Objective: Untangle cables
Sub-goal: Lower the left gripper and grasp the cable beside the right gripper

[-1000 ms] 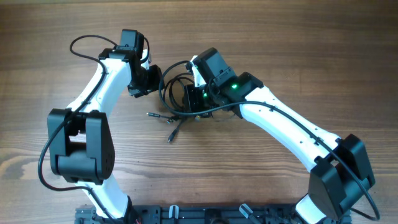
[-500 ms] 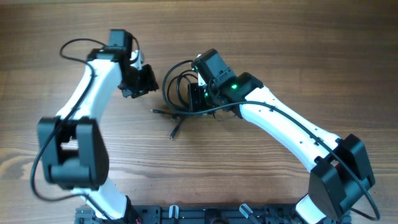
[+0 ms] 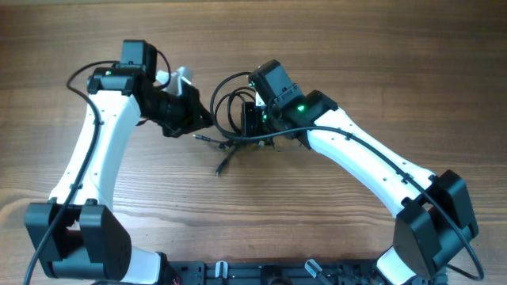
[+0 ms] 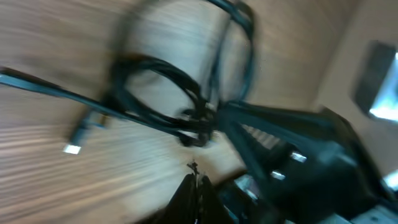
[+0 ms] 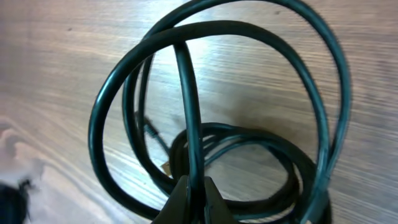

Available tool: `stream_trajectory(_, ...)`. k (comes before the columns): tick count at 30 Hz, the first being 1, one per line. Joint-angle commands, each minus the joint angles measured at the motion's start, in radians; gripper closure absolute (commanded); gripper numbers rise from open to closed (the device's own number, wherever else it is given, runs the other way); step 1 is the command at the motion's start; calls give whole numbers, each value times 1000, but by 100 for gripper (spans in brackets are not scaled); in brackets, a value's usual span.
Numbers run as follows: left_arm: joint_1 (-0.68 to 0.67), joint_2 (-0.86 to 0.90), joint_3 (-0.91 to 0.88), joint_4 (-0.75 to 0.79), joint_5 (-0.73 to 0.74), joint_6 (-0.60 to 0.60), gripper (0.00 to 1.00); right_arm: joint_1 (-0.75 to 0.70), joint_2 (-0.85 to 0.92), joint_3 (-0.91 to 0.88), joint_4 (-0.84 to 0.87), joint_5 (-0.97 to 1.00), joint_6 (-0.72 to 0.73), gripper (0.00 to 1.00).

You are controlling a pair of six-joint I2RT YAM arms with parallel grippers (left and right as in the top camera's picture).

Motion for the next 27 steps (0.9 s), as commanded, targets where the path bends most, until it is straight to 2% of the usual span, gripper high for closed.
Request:
stream_trajectory(1,-35,4,-3,7,117,-24,96,-4,-10,17,16,-91,6,96)
stream_trajectory(4,-52,4,-3,39,92,-33,96,-5,-10,17,17,-96,2,96)
stream_trajectory(7,-66,6,-3,54,-58,-111,95,-5,-10,17,16,-101,0,96)
stream_trajectory(10,-82,11,-3,54,-149,-148,88,-8,-10,17,16,-117,-1,96)
stream_trajectory(14,-106,26,-3,69,-190,-148,85,-8,-10,17,24,-140,-3,96)
stream_trajectory(19,-130,45,-29,127,-225,-148,66,-8,-10,17,35,-181,-24,96)
stream_trajectory(27,-133,55,-143,246,-248,-153,62,-13,-10,17,35,-188,-47,96)
